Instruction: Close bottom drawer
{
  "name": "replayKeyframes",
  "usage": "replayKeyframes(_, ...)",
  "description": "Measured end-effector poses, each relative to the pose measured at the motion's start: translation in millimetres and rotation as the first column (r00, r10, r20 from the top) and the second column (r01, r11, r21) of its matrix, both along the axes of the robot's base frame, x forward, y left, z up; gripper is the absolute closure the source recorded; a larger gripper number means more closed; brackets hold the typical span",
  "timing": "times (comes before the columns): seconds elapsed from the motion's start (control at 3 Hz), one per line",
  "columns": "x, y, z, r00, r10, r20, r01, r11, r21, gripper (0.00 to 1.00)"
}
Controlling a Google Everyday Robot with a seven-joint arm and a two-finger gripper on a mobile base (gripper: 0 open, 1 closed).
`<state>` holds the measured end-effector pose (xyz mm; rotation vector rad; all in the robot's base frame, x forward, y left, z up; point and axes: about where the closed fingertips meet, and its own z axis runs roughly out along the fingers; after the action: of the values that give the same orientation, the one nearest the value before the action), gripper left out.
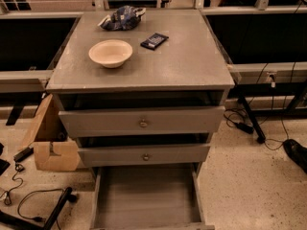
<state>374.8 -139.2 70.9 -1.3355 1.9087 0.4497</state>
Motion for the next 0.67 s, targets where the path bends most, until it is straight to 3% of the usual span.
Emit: replayKeyframes(0.67, 0.0, 0.1, 0.0, 1.0000, 0.000, 0.000, 0.000, 1.000, 0.000, 0.05)
